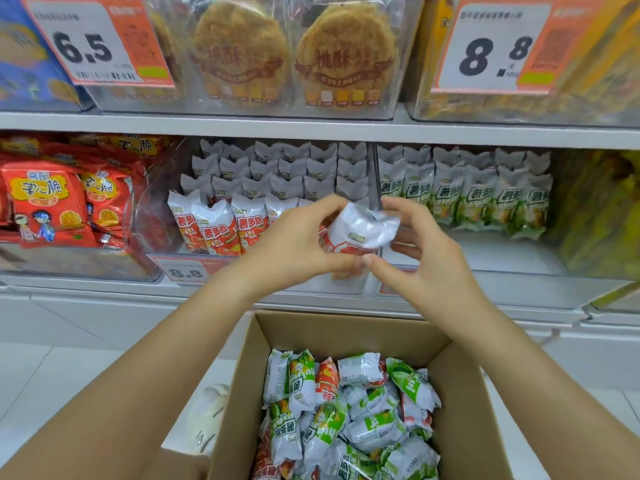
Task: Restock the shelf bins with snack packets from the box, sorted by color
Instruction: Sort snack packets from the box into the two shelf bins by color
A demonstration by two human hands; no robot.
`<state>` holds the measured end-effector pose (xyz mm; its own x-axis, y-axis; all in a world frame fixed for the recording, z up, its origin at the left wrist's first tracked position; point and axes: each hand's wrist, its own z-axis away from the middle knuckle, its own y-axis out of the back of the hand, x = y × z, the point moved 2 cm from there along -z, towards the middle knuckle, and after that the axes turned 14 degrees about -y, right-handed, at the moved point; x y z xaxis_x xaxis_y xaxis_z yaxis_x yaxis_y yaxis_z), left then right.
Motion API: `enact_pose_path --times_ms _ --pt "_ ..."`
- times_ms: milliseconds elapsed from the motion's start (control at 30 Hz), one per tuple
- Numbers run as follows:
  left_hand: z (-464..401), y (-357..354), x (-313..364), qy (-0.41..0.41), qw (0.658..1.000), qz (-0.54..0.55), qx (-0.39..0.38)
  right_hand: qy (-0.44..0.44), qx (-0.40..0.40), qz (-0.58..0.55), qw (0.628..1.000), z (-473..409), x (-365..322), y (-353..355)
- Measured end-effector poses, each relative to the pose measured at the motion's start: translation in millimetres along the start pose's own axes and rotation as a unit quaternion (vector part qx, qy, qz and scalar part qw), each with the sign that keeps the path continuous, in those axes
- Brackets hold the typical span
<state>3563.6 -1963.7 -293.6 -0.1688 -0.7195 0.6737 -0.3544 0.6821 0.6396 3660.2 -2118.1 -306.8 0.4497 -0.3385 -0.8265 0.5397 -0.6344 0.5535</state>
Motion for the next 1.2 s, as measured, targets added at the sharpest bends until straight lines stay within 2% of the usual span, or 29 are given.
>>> enact_pose_path --times_ms 67,133,200,267,433,567,633,700,767,833,1000,1200 --pt "0.7 16.4 -12.9 0.047 0.994 0.033 0.095 -0.012 0.009 0.082 0.997 -0.6 4.5 1.0" --pt "0.6 28.1 -28.5 0.098 0.987 0.006 0.127 -0.055 -0.021 0.171 0.983 -1.0 13.9 1.7" --pt "1.1 23.0 -43.2 0.142 0.987 -0.012 0.079 -0.096 -0.080 0.237 0.964 -0.2 22.5 -1.9" --pt "4.0 7.5 -56.5 0.176 0.984 0.007 0.037 -0.094 -0.119 0.292 0.944 1.4 26.7 -7.8" --pt "-4.8 -2.4 -70.8 0.257 0.966 -0.019 -0.024 -0.079 -0.113 0.320 0.937 1.7 28.8 -10.0" --pt "-16.1 -2.0 -59.0 0.163 0.976 -0.146 -0.015 -0.067 -0.116 0.323 0.937 -1.3 29.5 -8.9" --pt "-17.7 -4.4 -53.3 0.123 0.972 -0.196 -0.039 -0.063 -0.116 0.329 0.935 -2.1 30.2 -9.2" --pt "-21.4 -10.1 -50.4 0.095 0.955 -0.266 -0.088 -0.058 -0.113 0.331 0.935 -2.5 30.5 -9.9" --pt "-30.0 -16.9 -46.4 0.064 0.935 -0.332 -0.103 -0.053 -0.110 0.332 0.935 -2.1 30.4 -10.6" --pt "-40.1 -23.8 -45.1 0.057 0.939 -0.319 -0.119 -0.050 -0.107 0.335 0.935 -2.0 30.7 -11.2" --pt "-57.2 -28.2 -47.7 0.108 0.947 -0.191 -0.235 -0.042 -0.100 0.348 0.931 -2.7 28.3 -11.2" --pt "-58.4 -27.9 -57.0 0.108 0.945 -0.169 -0.259 -0.033 -0.105 0.356 0.928 -1.3 23.6 -8.2"
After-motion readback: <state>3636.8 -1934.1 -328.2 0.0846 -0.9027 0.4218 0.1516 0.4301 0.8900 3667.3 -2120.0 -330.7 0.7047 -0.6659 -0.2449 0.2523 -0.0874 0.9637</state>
